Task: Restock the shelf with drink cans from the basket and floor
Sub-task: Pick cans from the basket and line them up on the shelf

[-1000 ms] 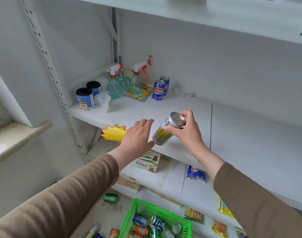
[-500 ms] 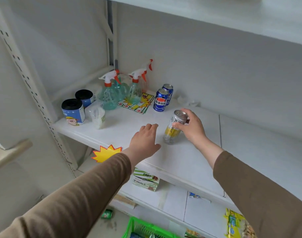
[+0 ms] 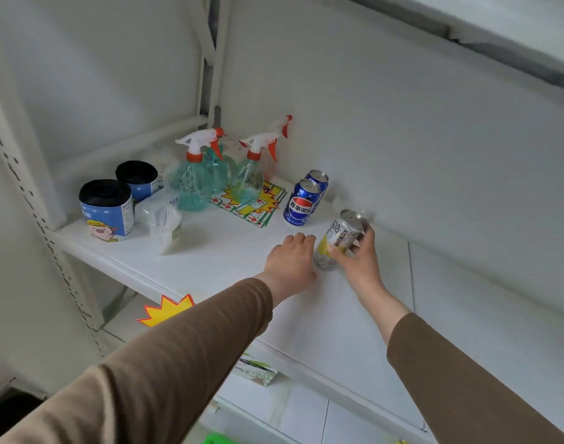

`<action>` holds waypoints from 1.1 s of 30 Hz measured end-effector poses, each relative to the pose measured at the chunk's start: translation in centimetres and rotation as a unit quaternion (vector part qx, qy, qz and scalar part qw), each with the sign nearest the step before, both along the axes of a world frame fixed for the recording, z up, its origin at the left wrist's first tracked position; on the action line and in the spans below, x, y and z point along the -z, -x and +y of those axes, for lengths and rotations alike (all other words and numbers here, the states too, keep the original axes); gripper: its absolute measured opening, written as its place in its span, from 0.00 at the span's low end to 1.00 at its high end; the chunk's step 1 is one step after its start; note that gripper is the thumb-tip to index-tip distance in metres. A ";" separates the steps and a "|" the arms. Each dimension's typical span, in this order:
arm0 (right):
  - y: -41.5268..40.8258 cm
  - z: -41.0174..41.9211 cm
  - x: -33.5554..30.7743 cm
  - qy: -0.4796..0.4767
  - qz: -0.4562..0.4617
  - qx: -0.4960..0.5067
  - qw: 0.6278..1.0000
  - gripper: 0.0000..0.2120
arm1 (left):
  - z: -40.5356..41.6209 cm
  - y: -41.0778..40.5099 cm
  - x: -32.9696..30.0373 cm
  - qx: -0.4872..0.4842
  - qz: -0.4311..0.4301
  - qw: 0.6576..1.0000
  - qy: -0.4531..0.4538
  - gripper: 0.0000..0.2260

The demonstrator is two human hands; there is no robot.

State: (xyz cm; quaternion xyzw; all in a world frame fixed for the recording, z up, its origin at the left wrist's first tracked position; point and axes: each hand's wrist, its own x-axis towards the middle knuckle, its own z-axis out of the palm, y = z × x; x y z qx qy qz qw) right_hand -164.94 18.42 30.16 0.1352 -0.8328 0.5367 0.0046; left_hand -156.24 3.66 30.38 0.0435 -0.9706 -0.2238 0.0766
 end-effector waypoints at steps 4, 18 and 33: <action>0.0 -0.8 3.1 0.012 -0.042 0.047 0.998 0.38 | -0.2 0.9 0.9 -0.004 0.007 1.000 -0.002 0.30; 6.4 -1.4 3.9 -0.107 0.022 0.118 0.987 0.34 | 1.0 5.2 2.2 -0.013 0.051 0.999 -0.011 0.27; 15.3 -3.1 2.8 -0.116 0.009 0.090 0.989 0.33 | 2.0 12.0 3.1 -0.025 0.068 0.997 0.018 0.28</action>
